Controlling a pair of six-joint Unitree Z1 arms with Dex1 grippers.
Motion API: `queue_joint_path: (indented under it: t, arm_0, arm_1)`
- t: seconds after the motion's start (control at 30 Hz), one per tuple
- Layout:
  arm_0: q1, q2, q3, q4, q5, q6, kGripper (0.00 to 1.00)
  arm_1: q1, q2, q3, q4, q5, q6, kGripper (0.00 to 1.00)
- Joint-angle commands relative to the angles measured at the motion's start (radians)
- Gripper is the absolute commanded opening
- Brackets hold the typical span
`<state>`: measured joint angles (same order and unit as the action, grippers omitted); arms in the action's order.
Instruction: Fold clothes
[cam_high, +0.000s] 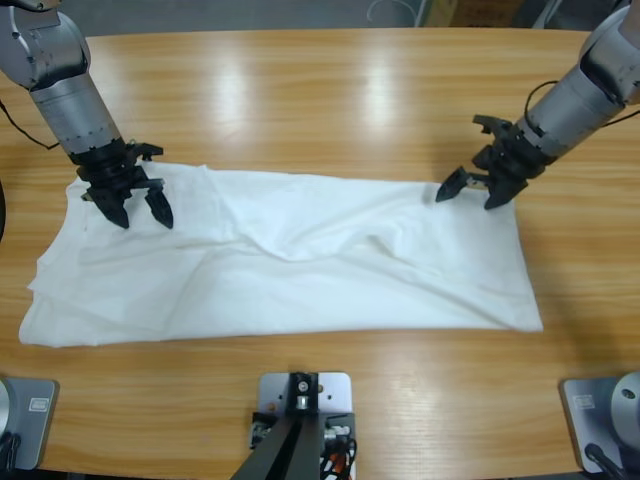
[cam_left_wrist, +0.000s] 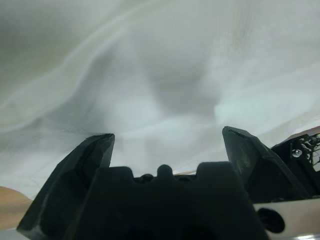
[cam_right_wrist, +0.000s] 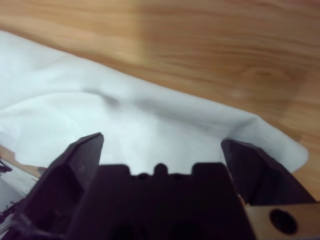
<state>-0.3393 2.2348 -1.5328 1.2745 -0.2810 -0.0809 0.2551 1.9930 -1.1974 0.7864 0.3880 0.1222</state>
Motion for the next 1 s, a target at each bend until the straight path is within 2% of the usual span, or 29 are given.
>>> queue_joint_path:
  t: [0.03, 0.3, 0.63, 0.8, 1.0]
  arm_0:
    - [0.006, 0.063, 0.019, -0.006, 0.023, -0.011, 0.89]
    - [0.009, 0.062, 0.017, -0.006, 0.024, -0.01, 0.89]
    - [0.009, 0.059, 0.015, -0.004, 0.023, -0.01, 0.89]
    - [0.011, 0.03, 0.015, -0.005, 0.024, -0.007, 0.887]
    - [-0.049, -0.38, 0.058, -0.158, 0.031, 0.029, 0.885]
  arm_1:
    - [-0.051, 0.125, -0.085, 0.057, -0.056, -0.055, 0.987]
    - [-0.205, 0.123, -0.124, 0.115, -0.113, -0.109, 0.987]
    - [-0.204, 0.121, -0.171, 0.152, -0.104, -0.128, 0.987]
    - [-0.206, -0.005, -0.106, 0.157, -0.048, -0.115, 0.987]
    - [-0.206, -0.207, 0.023, 0.149, 0.008, -0.047, 0.991]
